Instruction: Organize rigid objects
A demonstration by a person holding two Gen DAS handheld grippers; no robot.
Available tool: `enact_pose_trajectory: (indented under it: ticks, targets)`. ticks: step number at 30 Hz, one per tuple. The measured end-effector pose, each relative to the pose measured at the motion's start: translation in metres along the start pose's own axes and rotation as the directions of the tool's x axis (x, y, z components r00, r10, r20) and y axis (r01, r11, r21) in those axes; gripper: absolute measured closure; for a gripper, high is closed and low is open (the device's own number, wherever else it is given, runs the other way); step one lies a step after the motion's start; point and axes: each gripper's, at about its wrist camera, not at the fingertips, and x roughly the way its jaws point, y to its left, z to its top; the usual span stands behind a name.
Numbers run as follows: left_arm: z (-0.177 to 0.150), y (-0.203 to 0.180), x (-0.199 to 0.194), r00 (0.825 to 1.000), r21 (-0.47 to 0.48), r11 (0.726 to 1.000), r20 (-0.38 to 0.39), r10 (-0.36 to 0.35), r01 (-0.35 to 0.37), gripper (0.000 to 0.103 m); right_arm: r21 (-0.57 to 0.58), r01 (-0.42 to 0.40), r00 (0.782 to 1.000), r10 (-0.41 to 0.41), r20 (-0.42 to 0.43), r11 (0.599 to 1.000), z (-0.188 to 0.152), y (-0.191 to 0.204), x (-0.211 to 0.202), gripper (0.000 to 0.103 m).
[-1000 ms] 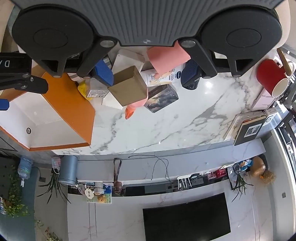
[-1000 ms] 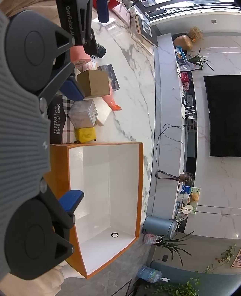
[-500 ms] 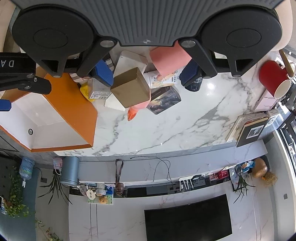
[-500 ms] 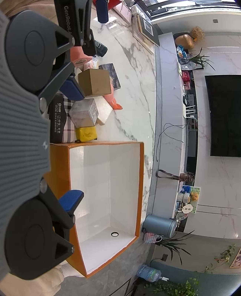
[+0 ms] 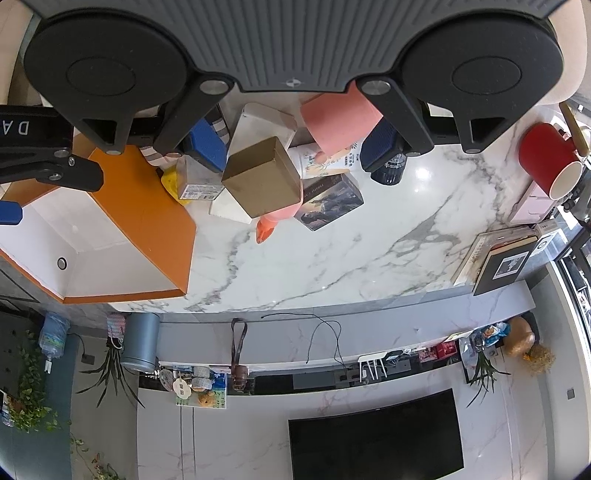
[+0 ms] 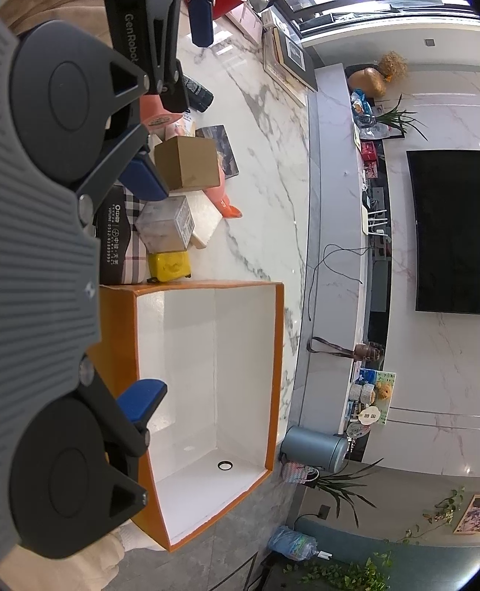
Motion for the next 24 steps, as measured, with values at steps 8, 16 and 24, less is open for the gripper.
enact_pose_trajectory:
  ticks: [8, 16, 24]
  targets:
    - [-0.0034, -0.001, 0.0024, 1.0, -0.003, 1.0, -0.007, 0.001, -0.001, 0.006, 0.001, 0.001, 1.0, -0.001, -0.005, 1.0, -0.0015, 0.0008, 0.001, 0.002]
    - [-0.0042, -0.0008, 0.0032, 1.0, -0.004, 1.0, -0.008, 0.0, 0.0, 0.006, -0.002, 0.0, 1.0, 0.0, -0.006, 1.0, -0.0013, 0.0012, 0.0007, 0.002]
    - [-0.0057, -0.0006, 0.0035, 1.0, -0.005, 1.0, -0.01, -0.005, 0.005, 0.006, -0.01, -0.003, 1.0, 0.003, -0.013, 1.0, -0.0015, 0.004, 0.0029, 0.002]
